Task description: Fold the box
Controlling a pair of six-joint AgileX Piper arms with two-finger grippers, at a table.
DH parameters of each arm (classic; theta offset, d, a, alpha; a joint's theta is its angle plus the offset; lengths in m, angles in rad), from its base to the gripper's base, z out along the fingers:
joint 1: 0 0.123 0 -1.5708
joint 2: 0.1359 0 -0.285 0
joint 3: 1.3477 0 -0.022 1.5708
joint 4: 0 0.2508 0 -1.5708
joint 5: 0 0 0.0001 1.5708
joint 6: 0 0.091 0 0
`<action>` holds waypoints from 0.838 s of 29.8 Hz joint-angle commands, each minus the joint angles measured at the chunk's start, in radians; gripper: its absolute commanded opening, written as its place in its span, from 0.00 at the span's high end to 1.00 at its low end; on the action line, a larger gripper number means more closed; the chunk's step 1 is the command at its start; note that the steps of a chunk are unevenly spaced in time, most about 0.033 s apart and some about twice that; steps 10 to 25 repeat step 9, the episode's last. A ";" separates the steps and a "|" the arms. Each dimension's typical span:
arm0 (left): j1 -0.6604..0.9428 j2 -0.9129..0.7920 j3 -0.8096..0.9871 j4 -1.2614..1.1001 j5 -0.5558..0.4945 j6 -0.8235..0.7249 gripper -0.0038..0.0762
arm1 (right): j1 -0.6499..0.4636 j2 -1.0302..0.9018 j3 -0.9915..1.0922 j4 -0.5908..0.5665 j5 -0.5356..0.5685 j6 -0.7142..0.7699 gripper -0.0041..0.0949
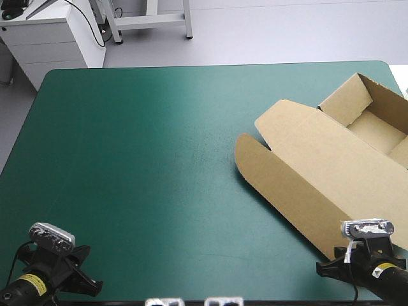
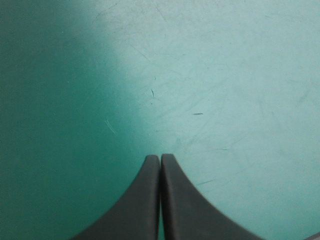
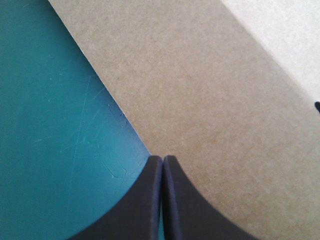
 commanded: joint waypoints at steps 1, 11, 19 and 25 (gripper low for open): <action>-0.003 0.010 -0.027 -0.004 -0.058 0.002 0.96 | 0.000 0.005 -0.023 0.010 -0.045 -0.011 0.98; -0.003 0.010 -0.027 -0.004 -0.044 0.002 0.96 | 0.000 0.002 -0.023 0.010 -0.045 -0.011 0.98; -0.003 0.010 -0.027 -0.004 -0.044 0.002 0.96 | 0.000 0.002 -0.023 0.010 -0.045 -0.011 0.98; -0.003 0.010 -0.027 -0.004 -0.044 0.002 0.96 | 0.000 0.002 -0.023 0.010 -0.045 -0.011 0.98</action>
